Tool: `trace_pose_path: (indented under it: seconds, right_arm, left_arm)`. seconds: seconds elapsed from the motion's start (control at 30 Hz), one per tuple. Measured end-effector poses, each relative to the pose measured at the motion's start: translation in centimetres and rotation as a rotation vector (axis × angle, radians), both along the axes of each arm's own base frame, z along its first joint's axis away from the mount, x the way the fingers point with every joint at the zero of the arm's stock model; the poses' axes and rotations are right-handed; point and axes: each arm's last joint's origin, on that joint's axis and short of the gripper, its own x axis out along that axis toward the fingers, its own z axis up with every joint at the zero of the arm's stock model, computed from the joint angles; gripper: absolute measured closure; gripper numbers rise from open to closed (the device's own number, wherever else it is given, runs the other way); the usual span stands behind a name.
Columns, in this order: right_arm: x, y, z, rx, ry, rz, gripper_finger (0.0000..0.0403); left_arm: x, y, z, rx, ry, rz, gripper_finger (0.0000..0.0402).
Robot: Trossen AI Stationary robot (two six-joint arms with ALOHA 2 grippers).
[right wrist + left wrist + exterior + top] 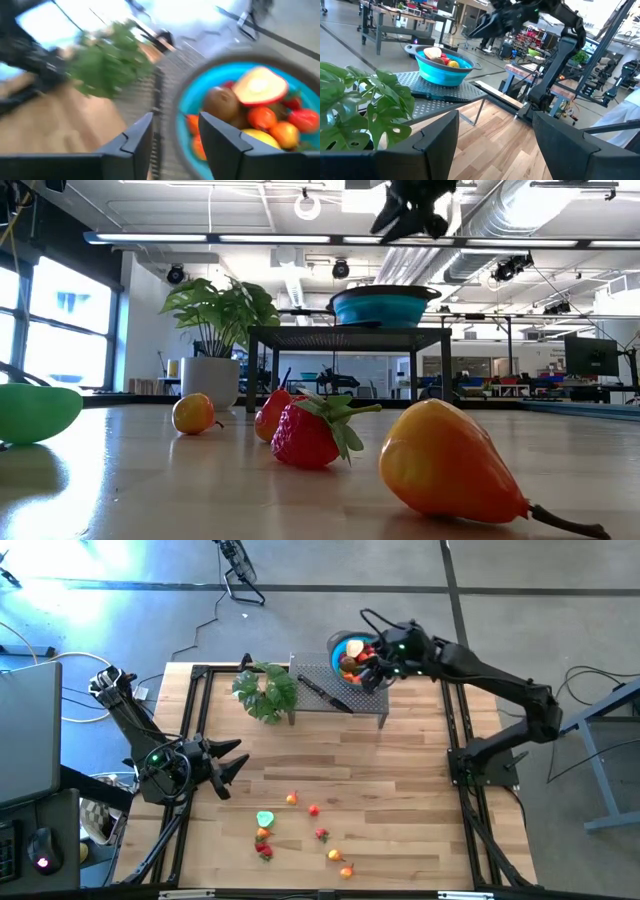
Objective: Pick & Place Fruit
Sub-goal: Put the yellow pear in the blue bowl on the shelf
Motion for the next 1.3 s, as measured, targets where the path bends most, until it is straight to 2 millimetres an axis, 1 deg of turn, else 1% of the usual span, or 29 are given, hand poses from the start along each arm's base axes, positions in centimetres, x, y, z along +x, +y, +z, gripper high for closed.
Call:
trace_pose_path:
  seconds: [0.13,0.3,0.47,0.57,0.67,0.87,1.0,1.17,1.3]
  right_arm:
    - [-1.1,1.6,1.8,0.019,-0.101,0.004,0.0278]
    - [-2.8,4.0,3.8,0.045,-0.199,0.053,0.0305]
    - [-4.3,6.6,5.0,0.063,-0.241,0.118,0.0330]
    - [-5.2,8.2,5.1,0.122,-0.231,0.147,0.0346]
    - [-5.8,9.8,5.0,0.171,-0.207,0.135,0.0364]
    - [-5.8,13.8,4.9,0.203,-0.204,0.134,0.0393]
    - [-5.7,16.2,4.8,0.191,-0.222,0.125,0.0399]
    - [-5.7,18.4,4.8,0.176,-0.279,0.052,0.0399]
    - [-6.2,20.1,4.8,0.157,-0.321,0.006,0.0399]
  left_arm:
    - [0.0,0.0,0.0,0.000,0.001,-0.008,0.0153]
    - [0.1,-0.1,0.0,-0.003,0.005,-0.042,0.0153]
    - [0.2,-0.4,-0.1,-0.003,0.021,-0.142,0.0153]
    - [0.3,-0.6,-0.1,-0.012,0.031,-0.235,0.0153]
    - [0.4,-0.9,-0.2,-0.018,0.043,-0.324,0.0153]
    - [1.0,-1.8,-1.0,-0.009,0.079,-0.385,0.0153]
    - [1.7,-2.8,-2.1,-0.001,0.120,-0.412,0.0153]
    - [2.7,-4.2,-3.8,0.029,0.186,-0.438,0.0153]
    - [3.7,-4.8,-5.2,-0.005,0.232,-0.460,0.0153]
